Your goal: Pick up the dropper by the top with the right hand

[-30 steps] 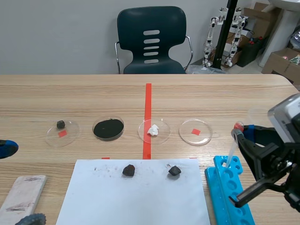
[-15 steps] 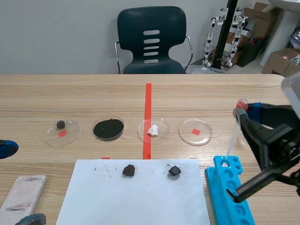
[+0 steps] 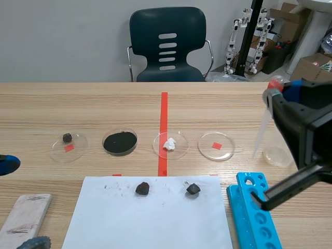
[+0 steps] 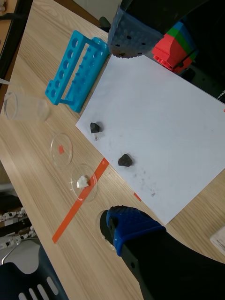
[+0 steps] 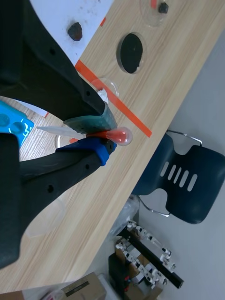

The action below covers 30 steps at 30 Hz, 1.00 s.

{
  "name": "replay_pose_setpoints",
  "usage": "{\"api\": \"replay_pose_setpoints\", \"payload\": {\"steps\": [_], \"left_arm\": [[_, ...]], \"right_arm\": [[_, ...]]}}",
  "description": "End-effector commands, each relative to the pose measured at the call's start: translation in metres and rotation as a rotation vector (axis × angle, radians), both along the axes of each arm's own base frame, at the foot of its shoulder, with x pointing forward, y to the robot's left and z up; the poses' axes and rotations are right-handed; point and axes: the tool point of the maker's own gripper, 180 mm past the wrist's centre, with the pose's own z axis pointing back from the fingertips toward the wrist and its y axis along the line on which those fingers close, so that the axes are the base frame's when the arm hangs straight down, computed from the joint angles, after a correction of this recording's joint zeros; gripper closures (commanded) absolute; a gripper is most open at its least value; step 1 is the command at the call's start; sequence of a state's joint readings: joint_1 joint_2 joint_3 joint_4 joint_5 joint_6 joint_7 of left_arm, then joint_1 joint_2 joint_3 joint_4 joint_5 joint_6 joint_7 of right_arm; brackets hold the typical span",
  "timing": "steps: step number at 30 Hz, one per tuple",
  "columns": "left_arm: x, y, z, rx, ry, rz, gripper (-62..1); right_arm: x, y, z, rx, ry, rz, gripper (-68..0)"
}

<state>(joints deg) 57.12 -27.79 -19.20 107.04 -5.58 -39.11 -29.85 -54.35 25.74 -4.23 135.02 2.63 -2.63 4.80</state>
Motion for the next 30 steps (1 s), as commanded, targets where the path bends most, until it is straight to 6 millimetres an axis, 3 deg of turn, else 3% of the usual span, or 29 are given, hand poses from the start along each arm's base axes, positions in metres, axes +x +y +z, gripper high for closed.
{"api": "replay_pose_setpoints", "payload": {"steps": [1, 30], "left_arm": [[0.0022, -0.0023, 0.0078, -0.027, -0.021, 0.003, -62.3], [0.0022, -0.0023, 0.0078, -0.027, -0.021, 0.003, -62.3]], "right_arm": [[0.0004, -0.0025, 0.0006, 0.003, 0.003, -0.012, -1.0], [0.001, -0.0027, 0.0012, 0.026, 0.009, -0.016, -1.0]]}}
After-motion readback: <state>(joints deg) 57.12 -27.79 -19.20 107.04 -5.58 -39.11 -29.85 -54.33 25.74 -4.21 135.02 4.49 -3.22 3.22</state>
